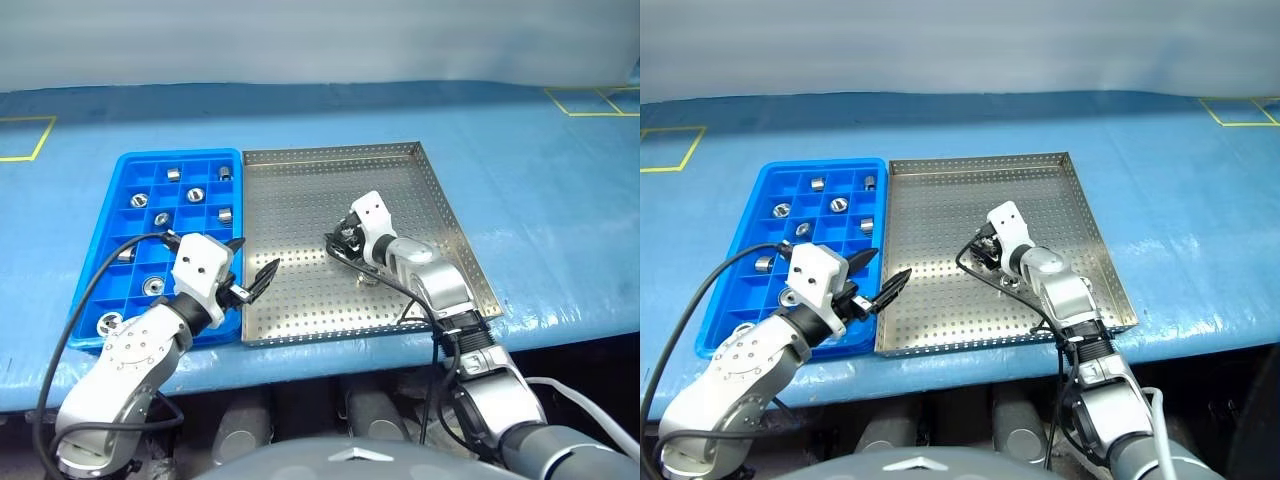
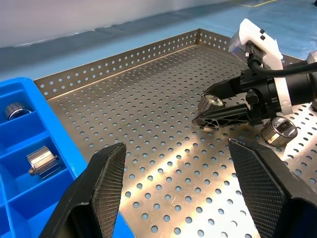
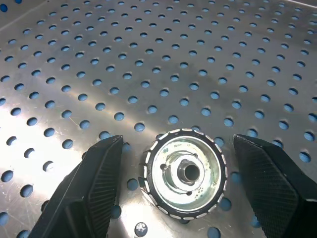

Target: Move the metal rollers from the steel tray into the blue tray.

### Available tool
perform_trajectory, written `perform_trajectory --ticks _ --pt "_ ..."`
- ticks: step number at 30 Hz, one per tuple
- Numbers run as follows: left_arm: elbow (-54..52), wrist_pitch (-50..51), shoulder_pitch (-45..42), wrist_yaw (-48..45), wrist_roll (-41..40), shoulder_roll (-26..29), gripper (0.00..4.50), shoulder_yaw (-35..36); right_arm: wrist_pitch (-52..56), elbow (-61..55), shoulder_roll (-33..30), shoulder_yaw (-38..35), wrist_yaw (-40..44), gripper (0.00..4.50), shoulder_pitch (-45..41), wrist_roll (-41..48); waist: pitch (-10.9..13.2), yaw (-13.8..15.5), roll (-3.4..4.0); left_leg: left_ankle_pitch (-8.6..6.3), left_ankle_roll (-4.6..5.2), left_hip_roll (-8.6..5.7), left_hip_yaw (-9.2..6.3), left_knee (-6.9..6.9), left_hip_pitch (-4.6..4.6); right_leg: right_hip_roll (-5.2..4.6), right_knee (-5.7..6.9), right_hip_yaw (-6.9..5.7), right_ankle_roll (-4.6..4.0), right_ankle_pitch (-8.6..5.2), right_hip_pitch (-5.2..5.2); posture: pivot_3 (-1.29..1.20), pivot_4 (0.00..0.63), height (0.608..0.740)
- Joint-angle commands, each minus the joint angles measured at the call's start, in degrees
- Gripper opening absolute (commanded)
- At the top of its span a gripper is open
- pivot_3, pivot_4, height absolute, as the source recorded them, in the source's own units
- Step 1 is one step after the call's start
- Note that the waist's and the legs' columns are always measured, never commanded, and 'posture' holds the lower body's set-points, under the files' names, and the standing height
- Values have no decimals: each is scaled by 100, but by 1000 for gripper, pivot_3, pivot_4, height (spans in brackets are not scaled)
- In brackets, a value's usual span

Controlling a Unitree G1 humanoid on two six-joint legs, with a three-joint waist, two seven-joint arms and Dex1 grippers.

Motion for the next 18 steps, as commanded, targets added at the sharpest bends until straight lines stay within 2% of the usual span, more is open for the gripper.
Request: perform_trajectory --ticks 1,3,7,13,18 --pt "-192 -150 -21 3 88 66 3601 -16 20 52 -3 -129 -101 3541 -139 -49 0 0 0 0 0 0 0 0 0 0 0 0 0 0 0 -75 150 740" --pt "-185 -162 -25 1 91 80 3607 -17 60 42 -9 -148 -133 3124 -134 -52 0 1 0 0 0 0 0 0 0 0 0 0 0 0 1 -77 150 740" --pt "-177 -178 -36 -21 119 81 3607 -8 77 -173 -35 -185 -224 1863 -37 -77 0 12 0 0 0 -1 0 3 1 -1 0 1 2 1 3 -77 150 740" --pt "-149 -263 -15 -42 129 70 3607 -35 0 -964 54 -151 -332 1808 -16 -92 5 -7 8 0 0 0 1 0 -4 0 0 1 5 3 -5 -80 150 740" --pt "-199 -470 184 -70 221 100 3607 36 -75 -1873 367 187 23 1808 -324 127 7 -41 11 0 -1 6 3 -9 -4 4 2 0 22 13 -12 -64 150 740"
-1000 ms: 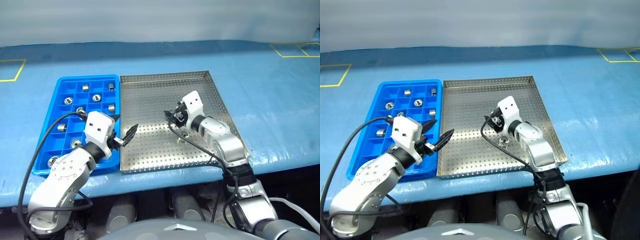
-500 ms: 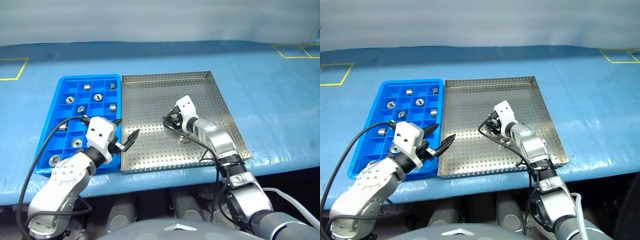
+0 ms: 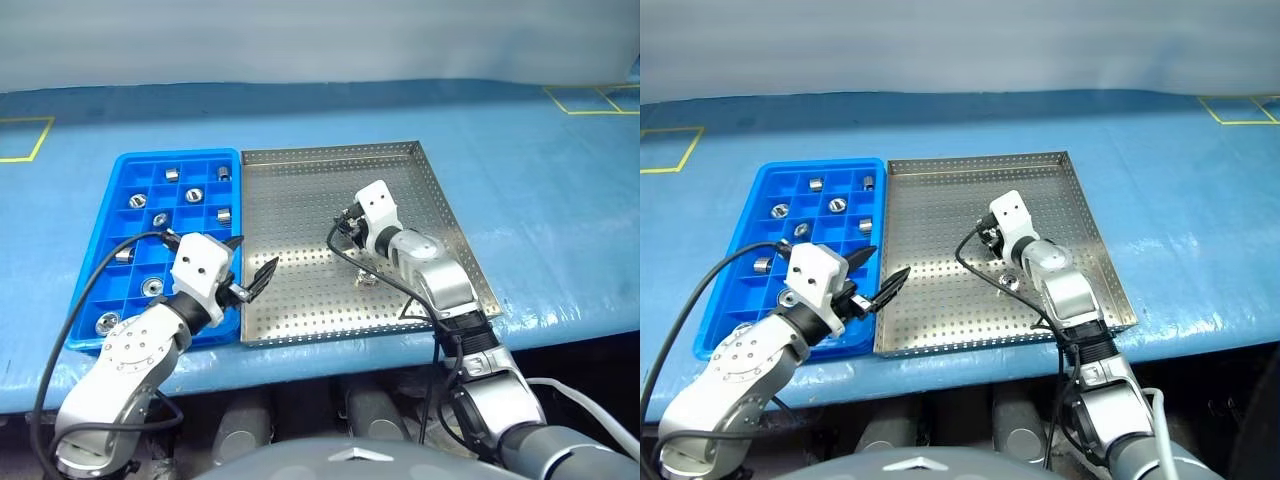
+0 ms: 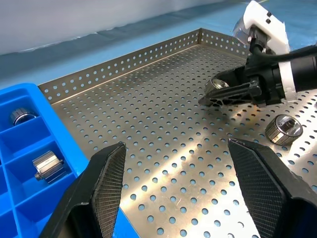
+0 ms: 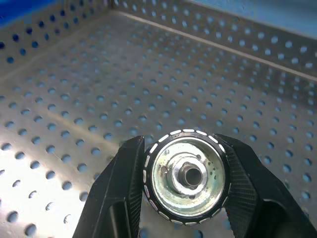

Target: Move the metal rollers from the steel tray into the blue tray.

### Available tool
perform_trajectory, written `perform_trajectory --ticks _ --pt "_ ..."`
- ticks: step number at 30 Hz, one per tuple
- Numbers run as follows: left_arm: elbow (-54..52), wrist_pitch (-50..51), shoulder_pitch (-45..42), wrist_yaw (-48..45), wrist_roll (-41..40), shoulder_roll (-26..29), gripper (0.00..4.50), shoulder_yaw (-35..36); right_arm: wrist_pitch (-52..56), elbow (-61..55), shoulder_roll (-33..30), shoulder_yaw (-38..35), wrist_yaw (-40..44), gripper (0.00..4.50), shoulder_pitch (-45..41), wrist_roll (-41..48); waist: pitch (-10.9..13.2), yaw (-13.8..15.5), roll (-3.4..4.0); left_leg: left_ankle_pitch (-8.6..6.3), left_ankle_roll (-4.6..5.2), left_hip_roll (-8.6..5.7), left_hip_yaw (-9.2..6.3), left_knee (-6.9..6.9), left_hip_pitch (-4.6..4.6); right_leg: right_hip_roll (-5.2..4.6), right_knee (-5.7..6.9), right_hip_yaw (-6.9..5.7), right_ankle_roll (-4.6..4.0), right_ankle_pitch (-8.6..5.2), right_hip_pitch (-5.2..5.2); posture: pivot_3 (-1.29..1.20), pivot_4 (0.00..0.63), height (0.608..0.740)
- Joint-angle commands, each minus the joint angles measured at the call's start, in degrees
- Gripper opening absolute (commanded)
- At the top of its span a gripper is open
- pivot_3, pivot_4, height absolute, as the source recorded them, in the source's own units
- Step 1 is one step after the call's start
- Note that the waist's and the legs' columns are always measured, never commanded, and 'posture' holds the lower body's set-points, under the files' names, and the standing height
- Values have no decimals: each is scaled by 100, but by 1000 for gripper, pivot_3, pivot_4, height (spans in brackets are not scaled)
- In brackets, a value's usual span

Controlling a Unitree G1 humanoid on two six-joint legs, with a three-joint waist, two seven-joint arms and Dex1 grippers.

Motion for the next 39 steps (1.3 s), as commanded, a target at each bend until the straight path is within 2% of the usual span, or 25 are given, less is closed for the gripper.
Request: perform_trajectory --ticks 1,4,10,15,26,32,39 --pt "-204 -237 159 -1 59 18 3607 150 -180 -757 272 292 277 1808 -372 204 0 -11 0 0 0 0 0 -1 0 0 1 0 0 0 -1 -57 150 740" --pt "-231 -322 389 32 83 12 3607 411 -268 -874 587 601 516 1808 -545 319 0 6 0 1 -2 3 -1 -10 1 -1 2 -5 -4 -2 -7 -44 150 740" --pt "-340 -373 785 368 -27 -244 3607 1574 -810 -73 1150 1023 669 1808 -911 185 -1 137 -1 3 -8 1 -12 -20 -4 -18 0 -32 -18 -10 -10 34 150 740" --pt "-905 -368 1375 198 -559 -447 3607 2007 -963 594 1205 1293 1478 1808 -1281 319 0 278 -1 2 -10 -2 -15 -22 -4 -27 -6 -47 -23 -14 -8 101 150 740" --pt "-1175 -1492 2515 403 -1040 -531 3607 1811 -1948 3428 1882 1017 2224 1808 -2643 243 7 546 10 18 -52 6 -89 -31 1 -22 6 -125 -96 -56 14 244 150 740" --pt "-1175 -1793 2685 715 -971 -384 3607 1395 -2777 5070 2263 865 1890 1808 -3117 -6 14 714 18 21 -58 1 -105 -35 -2 -21 1 -141 -103 -61 22 274 150 740" --pt "-1175 -1727 2510 977 -959 -175 3607 1054 -3194 5824 2492 578 1678 1808 -3387 -31 22 700 30 30 -74 4 -109 -42 -2 -4 4 -141 -103 -61 20 265 150 740"
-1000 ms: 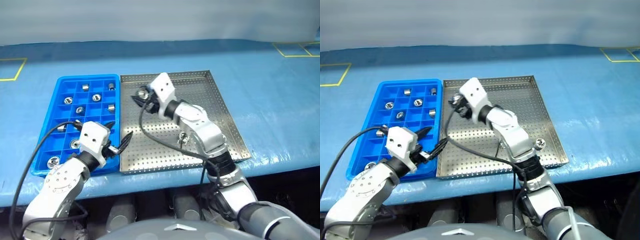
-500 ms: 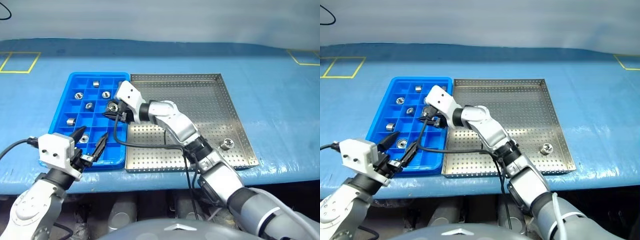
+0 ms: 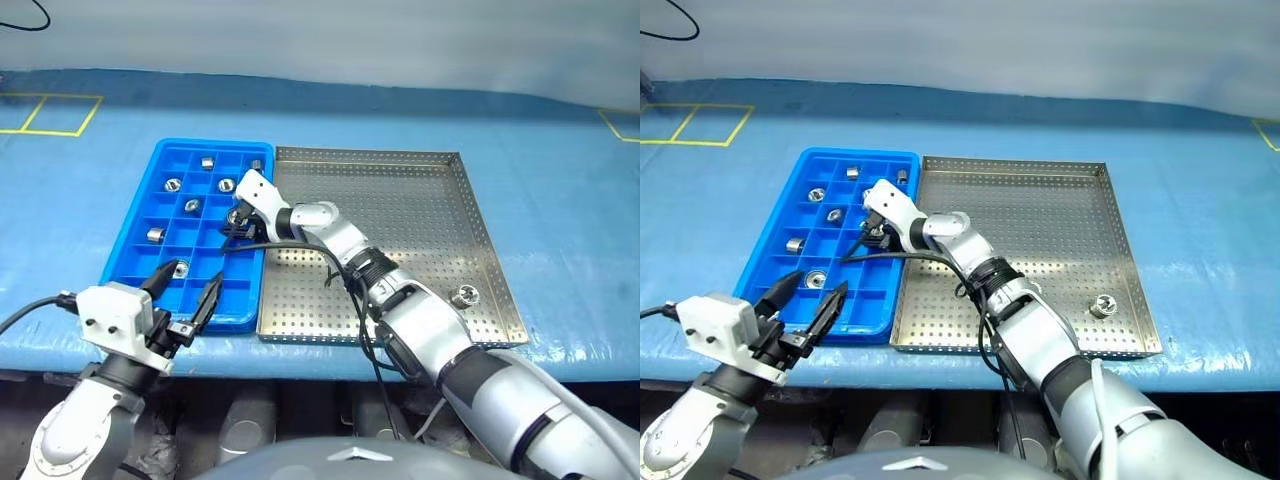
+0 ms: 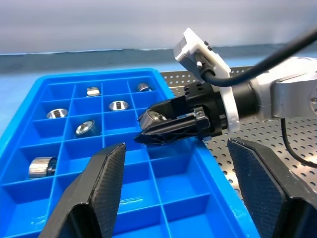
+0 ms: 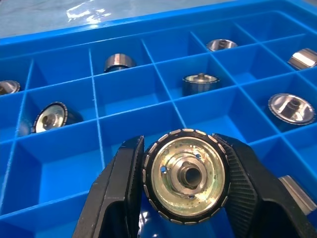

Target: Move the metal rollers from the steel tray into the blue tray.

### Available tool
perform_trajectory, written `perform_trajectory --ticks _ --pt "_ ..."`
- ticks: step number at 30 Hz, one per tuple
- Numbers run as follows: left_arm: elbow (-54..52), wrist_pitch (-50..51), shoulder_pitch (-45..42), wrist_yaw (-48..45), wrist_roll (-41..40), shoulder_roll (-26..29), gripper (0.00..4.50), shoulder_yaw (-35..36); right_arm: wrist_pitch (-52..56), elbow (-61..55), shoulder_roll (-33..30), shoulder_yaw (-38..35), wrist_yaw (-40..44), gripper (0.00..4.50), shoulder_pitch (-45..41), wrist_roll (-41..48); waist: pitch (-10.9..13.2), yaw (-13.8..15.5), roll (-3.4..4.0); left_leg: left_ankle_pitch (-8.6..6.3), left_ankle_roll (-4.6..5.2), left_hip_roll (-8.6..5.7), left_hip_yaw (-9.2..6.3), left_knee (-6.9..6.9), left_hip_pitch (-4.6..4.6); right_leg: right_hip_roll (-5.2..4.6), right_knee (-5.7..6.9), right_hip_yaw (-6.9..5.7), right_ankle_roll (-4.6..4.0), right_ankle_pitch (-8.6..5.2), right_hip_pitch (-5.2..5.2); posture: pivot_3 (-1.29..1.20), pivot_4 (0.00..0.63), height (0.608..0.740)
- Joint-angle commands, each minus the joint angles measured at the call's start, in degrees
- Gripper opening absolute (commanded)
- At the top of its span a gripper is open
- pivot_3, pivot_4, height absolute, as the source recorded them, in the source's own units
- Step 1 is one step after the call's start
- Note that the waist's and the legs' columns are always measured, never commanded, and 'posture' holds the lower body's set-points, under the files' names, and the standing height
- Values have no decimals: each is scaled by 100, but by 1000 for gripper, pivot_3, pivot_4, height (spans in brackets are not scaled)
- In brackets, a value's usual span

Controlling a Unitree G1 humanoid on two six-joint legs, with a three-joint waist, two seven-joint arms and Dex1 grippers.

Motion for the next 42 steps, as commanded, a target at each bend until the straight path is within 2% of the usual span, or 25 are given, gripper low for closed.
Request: perform_trajectory --ticks 1,9,14,23,34,42 --pt "-220 -47 -68 112 -16 111 3607 -75 -253 12 658 -195 26 1808 -312 49 1 -7 1 2 -3 0 -2 -2 0 3 1 0 -1 -1 0 265 150 740" --pt "-220 -15 -109 251 -49 180 3607 -204 -396 -38 941 -124 170 1808 -315 5 5 -4 8 5 -9 4 -10 -10 0 6 2 -5 0 0 -1 289 150 740" --pt "-220 -300 215 422 39 114 3607 -403 -471 37 1163 -75 235 1808 -421 -14 5 9 8 5 -9 4 -11 -10 0 6 1 -4 0 -1 -1 342 150 740" --pt "-220 -975 709 867 310 45 3607 -1052 -558 235 1242 -62 221 1808 -490 -57 10 264 16 7 -12 2 -18 -13 0 8 2 -8 -13 -11 0 430 150 740" --pt "-220 -1241 939 1152 489 70 3607 -1536 -580 412 1225 -38 141 1808 -475 -164 16 365 25 7 -12 -1 -19 -14 1 18 3 -9 11 -28 0 453 150 740" --pt "-220 -1275 980 1242 543 46 3607 -1633 -682 166 1448 63 640 1808 -354 -65 23 447 32 6 -11 -1 -20 -15 -1 17 2 -10 12 -29 -1 483 150 740"
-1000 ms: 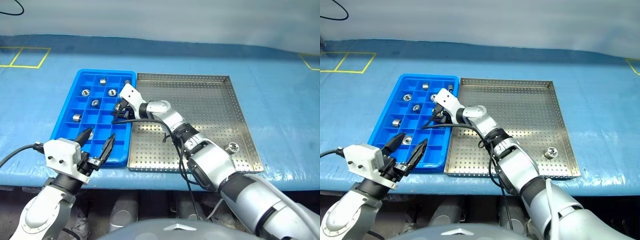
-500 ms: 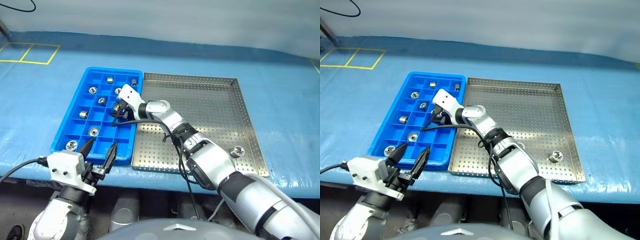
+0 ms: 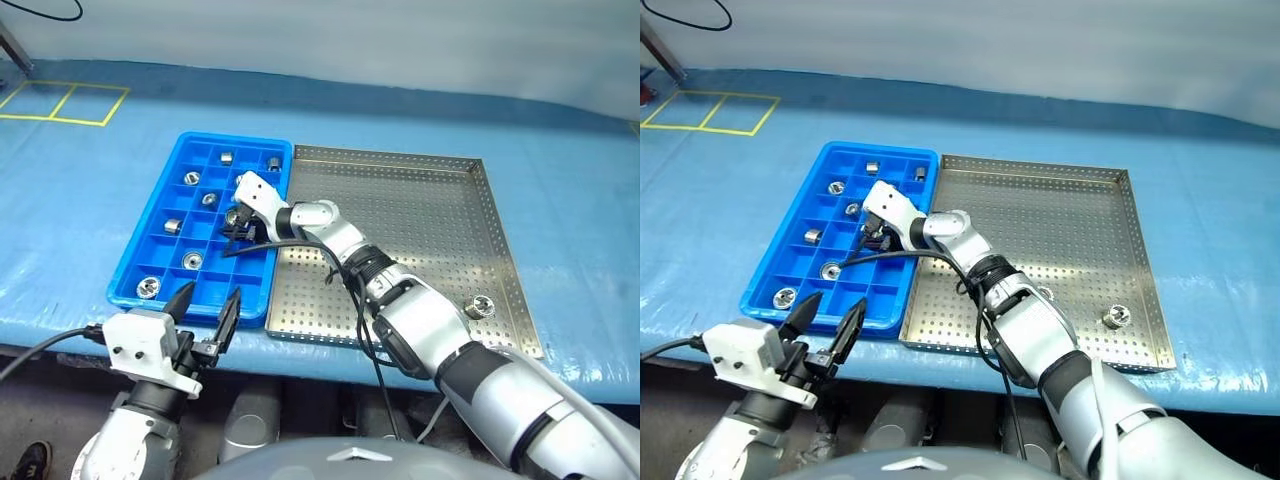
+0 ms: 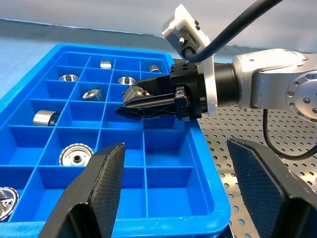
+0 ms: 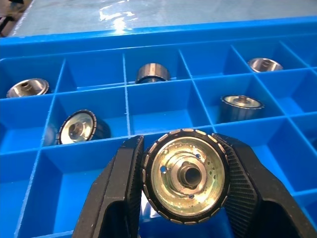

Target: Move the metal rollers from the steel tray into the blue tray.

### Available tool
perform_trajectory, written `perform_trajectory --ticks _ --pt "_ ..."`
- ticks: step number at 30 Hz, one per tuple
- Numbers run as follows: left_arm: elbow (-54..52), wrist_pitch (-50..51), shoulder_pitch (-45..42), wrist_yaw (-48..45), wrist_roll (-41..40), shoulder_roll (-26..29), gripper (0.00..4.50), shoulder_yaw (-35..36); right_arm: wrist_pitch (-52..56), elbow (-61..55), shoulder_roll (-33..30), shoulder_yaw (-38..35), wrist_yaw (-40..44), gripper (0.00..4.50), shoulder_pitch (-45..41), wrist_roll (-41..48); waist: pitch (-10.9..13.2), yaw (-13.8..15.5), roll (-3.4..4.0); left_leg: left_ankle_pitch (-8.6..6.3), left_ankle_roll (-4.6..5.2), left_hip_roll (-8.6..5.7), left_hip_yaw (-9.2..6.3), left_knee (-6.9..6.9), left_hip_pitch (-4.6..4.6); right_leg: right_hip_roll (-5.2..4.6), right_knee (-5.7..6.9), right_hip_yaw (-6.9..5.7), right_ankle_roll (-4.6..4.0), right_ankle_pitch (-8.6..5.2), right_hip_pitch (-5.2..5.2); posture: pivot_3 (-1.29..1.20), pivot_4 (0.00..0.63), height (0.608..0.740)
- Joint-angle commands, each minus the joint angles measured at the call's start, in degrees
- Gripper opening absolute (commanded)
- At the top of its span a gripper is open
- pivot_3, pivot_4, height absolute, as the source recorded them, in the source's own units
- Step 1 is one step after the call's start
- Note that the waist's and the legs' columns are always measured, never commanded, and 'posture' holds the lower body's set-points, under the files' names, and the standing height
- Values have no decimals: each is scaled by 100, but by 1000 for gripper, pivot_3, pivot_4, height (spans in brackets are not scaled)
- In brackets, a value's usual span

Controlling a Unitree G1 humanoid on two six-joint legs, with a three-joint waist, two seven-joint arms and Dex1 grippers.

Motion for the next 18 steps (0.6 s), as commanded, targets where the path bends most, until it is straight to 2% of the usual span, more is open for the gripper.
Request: perform_trajectory --ticks 1,18 --pt "-220 -232 99 67 65 -24 3607 -50 -154 -190 1419 5 158 1808 -233 106 3 31 3 0 0 0 -1 0 -1 0 0 -1 0 0 0 492 150 740" --pt "-220 -859 724 406 529 -61 3607 -474 -110 325 1357 -41 -107 1808 -410 11 9 383 9 -1 0 -6 -4 -6 -3 7 -1 -4 1 -7 -2 577 150 740"
